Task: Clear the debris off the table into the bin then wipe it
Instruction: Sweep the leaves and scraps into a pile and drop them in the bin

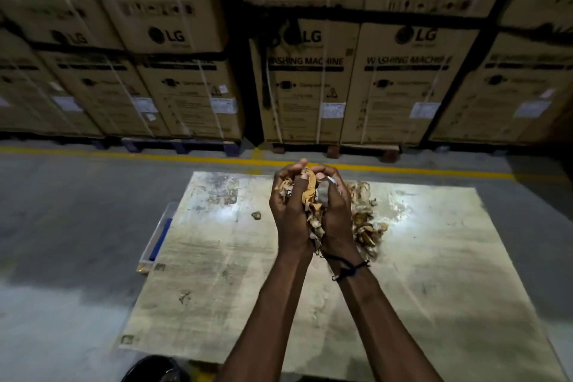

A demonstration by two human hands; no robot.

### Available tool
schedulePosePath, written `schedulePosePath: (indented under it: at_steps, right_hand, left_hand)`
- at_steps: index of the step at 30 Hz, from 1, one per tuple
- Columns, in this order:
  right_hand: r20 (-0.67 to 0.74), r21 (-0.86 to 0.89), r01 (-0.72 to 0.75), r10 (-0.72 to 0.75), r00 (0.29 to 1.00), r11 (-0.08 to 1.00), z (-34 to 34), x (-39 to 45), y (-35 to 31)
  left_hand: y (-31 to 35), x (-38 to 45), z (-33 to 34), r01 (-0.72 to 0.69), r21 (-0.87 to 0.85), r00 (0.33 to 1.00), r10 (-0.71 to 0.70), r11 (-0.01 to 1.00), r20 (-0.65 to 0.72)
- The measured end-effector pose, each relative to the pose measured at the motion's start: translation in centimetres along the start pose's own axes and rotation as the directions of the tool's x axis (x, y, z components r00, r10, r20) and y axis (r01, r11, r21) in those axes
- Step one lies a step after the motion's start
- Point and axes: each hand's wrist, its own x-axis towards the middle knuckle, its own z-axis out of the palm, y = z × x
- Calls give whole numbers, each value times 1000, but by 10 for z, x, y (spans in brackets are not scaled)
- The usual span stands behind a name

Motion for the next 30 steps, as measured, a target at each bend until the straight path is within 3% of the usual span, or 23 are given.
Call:
schedulePosePath:
  at_steps: [9,14,23,30]
  right_hand:
    - [205,142,-126,95,974,982,22,5,-26]
    - [312,97,-166,128,941,981,32,-5,-13]
    - [516,53,-360,283,809,931,99,-77,13]
    - [645,-26,-448,357,676,894,188,-180,54]
  left_hand:
    - [22,0,13,-114,20,977,116,993,-177]
    - [28,-8,-8,-172,25,940,171,985,-295]
    - [73,-46,-92,-235,91,828,248,968,-502]
    - [142,-100,-201,-325,69,727,295,943,-620]
